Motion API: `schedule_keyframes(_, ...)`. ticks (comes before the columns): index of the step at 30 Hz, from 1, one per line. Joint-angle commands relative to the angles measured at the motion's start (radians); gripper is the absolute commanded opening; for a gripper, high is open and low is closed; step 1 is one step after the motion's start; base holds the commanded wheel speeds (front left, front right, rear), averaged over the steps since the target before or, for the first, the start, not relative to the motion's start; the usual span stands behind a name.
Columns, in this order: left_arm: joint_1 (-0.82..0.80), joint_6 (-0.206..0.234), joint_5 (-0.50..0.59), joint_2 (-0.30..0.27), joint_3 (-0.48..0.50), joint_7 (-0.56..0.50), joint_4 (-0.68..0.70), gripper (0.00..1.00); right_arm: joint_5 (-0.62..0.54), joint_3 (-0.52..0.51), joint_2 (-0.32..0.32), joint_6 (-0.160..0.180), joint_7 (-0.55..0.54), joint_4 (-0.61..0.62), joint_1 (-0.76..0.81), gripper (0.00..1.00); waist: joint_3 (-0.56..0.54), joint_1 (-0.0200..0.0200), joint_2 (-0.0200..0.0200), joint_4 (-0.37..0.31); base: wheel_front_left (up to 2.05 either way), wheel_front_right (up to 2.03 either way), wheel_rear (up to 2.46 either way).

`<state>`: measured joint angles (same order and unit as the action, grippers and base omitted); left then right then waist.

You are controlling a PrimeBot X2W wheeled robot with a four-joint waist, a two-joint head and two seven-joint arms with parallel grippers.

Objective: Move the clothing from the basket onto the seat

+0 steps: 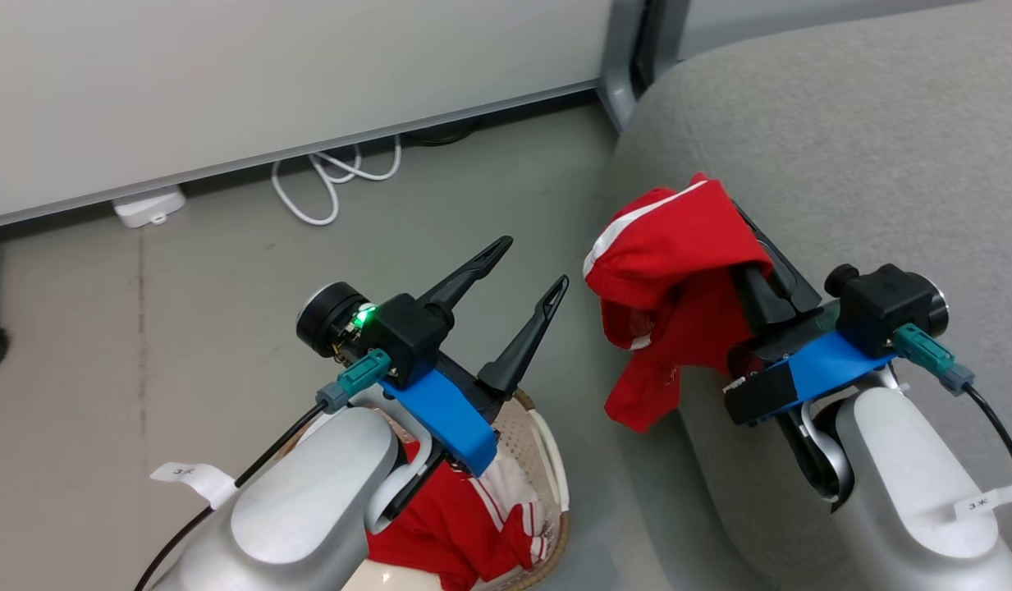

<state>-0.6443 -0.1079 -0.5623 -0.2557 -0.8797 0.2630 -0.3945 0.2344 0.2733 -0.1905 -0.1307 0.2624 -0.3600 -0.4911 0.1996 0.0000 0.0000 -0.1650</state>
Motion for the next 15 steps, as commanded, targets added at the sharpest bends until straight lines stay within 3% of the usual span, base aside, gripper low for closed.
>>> schedule_keyframes(1,0.010,0.002,0.006,-0.009,0.007,0.003,0.003,1.00,-0.003,-0.011,0.007,0.000,0.004,0.010,0.015,0.00,0.009,0.0000,0.0000,-0.037,0.00,0.00,0.00)
schedule_keyframes(15,0.011,0.005,0.026,-0.007,-0.013,0.003,-0.001,1.00,-0.014,-0.099,0.035,0.000,0.004,0.063,0.096,0.00,0.023,0.0000,0.0000,-0.152,0.00,0.00,0.00)
